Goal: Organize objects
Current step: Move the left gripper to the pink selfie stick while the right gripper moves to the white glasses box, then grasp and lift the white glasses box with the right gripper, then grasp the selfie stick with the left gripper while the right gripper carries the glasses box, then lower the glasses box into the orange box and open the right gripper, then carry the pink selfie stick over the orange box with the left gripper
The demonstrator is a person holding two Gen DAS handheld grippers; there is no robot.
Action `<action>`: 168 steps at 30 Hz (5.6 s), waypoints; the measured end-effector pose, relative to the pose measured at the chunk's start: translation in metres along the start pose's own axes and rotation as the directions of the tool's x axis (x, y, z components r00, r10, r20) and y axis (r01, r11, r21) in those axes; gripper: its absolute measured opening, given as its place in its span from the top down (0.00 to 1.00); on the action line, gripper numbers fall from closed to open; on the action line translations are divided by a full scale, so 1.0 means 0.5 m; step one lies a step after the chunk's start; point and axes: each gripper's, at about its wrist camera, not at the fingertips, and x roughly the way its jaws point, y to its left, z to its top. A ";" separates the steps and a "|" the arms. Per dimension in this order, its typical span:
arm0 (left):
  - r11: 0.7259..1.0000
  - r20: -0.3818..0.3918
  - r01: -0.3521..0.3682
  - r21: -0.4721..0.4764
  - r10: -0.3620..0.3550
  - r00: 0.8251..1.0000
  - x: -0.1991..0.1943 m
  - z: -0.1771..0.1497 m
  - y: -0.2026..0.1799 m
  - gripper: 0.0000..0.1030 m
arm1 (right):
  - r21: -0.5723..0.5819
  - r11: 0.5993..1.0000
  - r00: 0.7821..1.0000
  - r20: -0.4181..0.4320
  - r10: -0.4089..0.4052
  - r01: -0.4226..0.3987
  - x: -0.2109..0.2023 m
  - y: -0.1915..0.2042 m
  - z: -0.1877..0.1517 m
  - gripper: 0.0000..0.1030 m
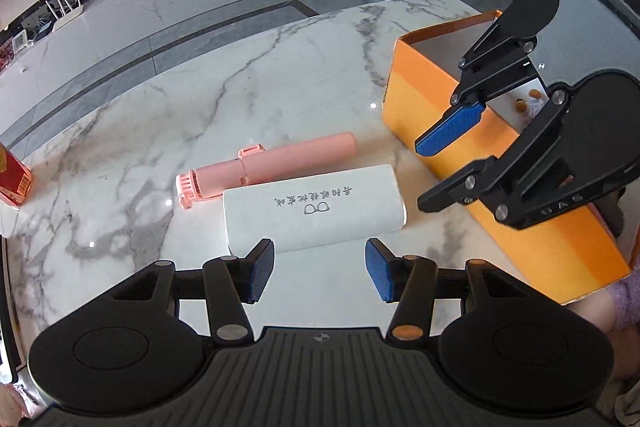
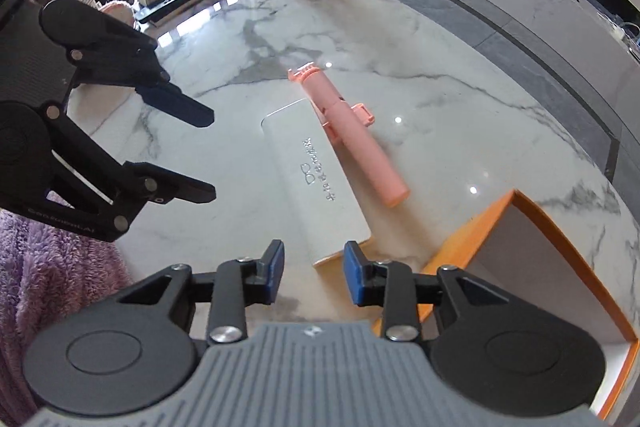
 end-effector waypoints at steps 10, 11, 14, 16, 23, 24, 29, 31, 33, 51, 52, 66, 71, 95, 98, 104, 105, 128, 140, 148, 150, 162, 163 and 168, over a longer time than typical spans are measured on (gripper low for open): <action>0.999 -0.011 0.040 -0.018 -0.040 0.999 0.082 0.009 0.093 0.41 | -0.217 0.976 0.997 -0.082 -0.008 -0.010 0.137 0.013 0.076 0.42; 0.999 -0.016 0.040 -0.001 -0.040 0.999 0.084 0.009 0.094 0.41 | -0.237 0.971 0.996 -0.090 -0.008 -0.014 0.147 0.015 0.082 0.41; 0.998 -0.045 0.050 0.047 -0.048 0.998 0.097 0.005 0.098 0.41 | -0.286 0.958 0.993 -0.116 -0.009 -0.024 0.176 0.020 0.099 0.38; 0.997 -0.059 0.052 0.059 -0.049 0.997 0.106 0.002 0.104 0.41 | -0.306 0.952 0.991 -0.132 -0.013 -0.029 0.191 0.023 0.108 0.38; 0.996 -0.062 0.047 0.081 -0.042 0.997 0.111 -0.003 0.118 0.41 | -0.266 0.961 0.990 -0.137 0.041 -0.077 0.224 0.015 0.126 0.36; 0.995 -0.068 0.046 0.087 -0.040 0.997 0.111 -0.003 0.117 0.41 | -0.261 0.962 0.989 -0.138 0.043 -0.078 0.229 0.016 0.127 0.36; 0.994 -0.088 0.039 0.105 -0.029 0.996 0.110 0.001 0.115 0.41 | -0.248 0.965 0.988 -0.145 0.048 -0.083 0.243 0.019 0.122 0.38; 0.993 -0.091 0.036 0.114 -0.026 0.996 0.108 0.003 0.112 0.41 | -0.248 0.965 0.988 -0.144 0.047 -0.083 0.240 0.021 0.119 0.38; 0.992 -0.086 0.028 0.120 -0.017 0.996 0.104 0.005 0.111 0.41 | -0.235 0.969 0.988 -0.145 0.045 -0.079 0.233 0.021 0.115 0.39; 0.878 -0.022 -0.058 0.475 0.078 0.997 0.018 0.049 0.017 0.37 | -0.118 0.993 1.000 0.012 0.019 -0.017 -0.050 -0.035 0.137 0.40; 0.866 -0.020 -0.059 0.497 0.080 0.997 0.023 0.054 0.008 0.36 | -0.122 0.992 1.000 0.021 0.014 -0.012 -0.075 -0.037 0.140 0.40; 0.780 -0.039 -0.070 0.622 0.121 0.992 0.144 0.104 -0.036 0.36 | 0.040 0.992 0.992 0.041 -0.120 0.118 -0.305 -0.157 0.006 0.46; 0.745 -0.054 -0.073 0.663 0.145 0.988 0.182 0.100 -0.053 0.36 | 0.199 0.973 0.992 0.001 -0.123 0.120 -0.275 -0.213 -0.068 0.46; 0.678 -0.125 -0.035 0.734 0.186 0.975 0.278 0.115 -0.043 0.46 | 0.743 0.652 0.984 0.043 0.174 -0.148 -0.033 -0.383 -0.225 0.46; 0.686 -0.169 -0.015 0.728 0.201 0.965 0.279 0.117 -0.026 0.45 | 0.817 0.542 0.976 0.112 0.188 -0.198 -0.022 -0.411 -0.261 0.46; 0.781 -0.251 0.020 0.624 0.176 0.952 0.283 0.137 0.002 0.53 | 0.898 0.348 0.957 0.209 0.203 -0.270 0.012 -0.434 -0.310 0.63; 0.793 -0.253 0.011 0.609 0.181 0.950 0.284 0.139 0.002 0.54 | 0.902 0.337 0.957 0.211 0.199 -0.269 0.017 -0.431 -0.311 0.63; 0.792 -0.152 -0.110 0.601 0.249 0.956 0.265 0.129 -0.054 0.69 | 0.724 0.690 0.991 -0.080 0.106 -0.015 0.081 -0.326 -0.257 0.76; 0.790 -0.096 -0.102 0.605 0.199 0.975 0.190 0.147 -0.085 0.69 | 0.752 0.658 0.997 -0.035 0.072 -0.021 0.095 -0.318 -0.250 0.76; 0.756 -0.006 -0.106 0.646 0.144 0.990 0.058 0.187 -0.181 0.69 | 0.691 0.721 0.999 0.039 0.033 -0.051 -0.042 -0.291 -0.254 0.76; 0.747 0.015 -0.099 0.658 0.118 0.993 0.025 0.200 -0.221 0.69 | 0.660 0.751 0.998 0.061 -0.018 -0.027 -0.097 -0.291 -0.269 0.76; 0.639 -0.002 0.032 0.769 -0.048 0.999 0.059 0.271 -0.468 0.69 | 0.554 0.822 0.966 0.116 -0.231 0.130 -0.263 -0.262 -0.352 0.77; 0.627 -0.026 0.046 0.777 -0.041 0.999 0.077 0.276 -0.481 0.69 | 0.536 0.833 0.966 0.111 -0.232 0.138 -0.266 -0.258 -0.359 0.78; 0.624 -0.099 0.096 0.776 -0.029 0.995 0.169 0.284 -0.508 0.69 | 0.440 0.876 0.964 0.080 -0.255 0.195 -0.254 -0.241 -0.377 0.79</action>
